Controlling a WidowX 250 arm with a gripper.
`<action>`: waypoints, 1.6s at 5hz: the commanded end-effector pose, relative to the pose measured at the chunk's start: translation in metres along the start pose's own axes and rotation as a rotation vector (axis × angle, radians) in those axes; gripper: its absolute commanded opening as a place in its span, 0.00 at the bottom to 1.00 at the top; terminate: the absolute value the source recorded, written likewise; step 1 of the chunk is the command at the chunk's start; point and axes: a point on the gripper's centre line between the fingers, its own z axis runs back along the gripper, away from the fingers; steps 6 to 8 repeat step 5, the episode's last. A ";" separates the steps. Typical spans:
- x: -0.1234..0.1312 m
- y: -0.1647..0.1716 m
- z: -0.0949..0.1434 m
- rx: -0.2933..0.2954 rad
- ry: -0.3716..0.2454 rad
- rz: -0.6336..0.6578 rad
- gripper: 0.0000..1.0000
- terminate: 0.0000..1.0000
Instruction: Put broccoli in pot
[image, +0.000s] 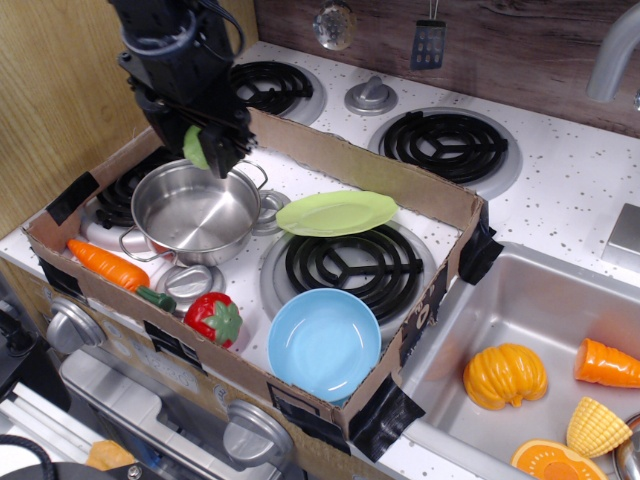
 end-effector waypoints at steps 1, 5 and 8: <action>0.012 -0.010 -0.006 0.058 0.011 -0.009 0.00 0.00; 0.009 -0.015 -0.015 0.003 0.057 0.068 1.00 1.00; 0.009 -0.015 -0.015 0.003 0.057 0.068 1.00 1.00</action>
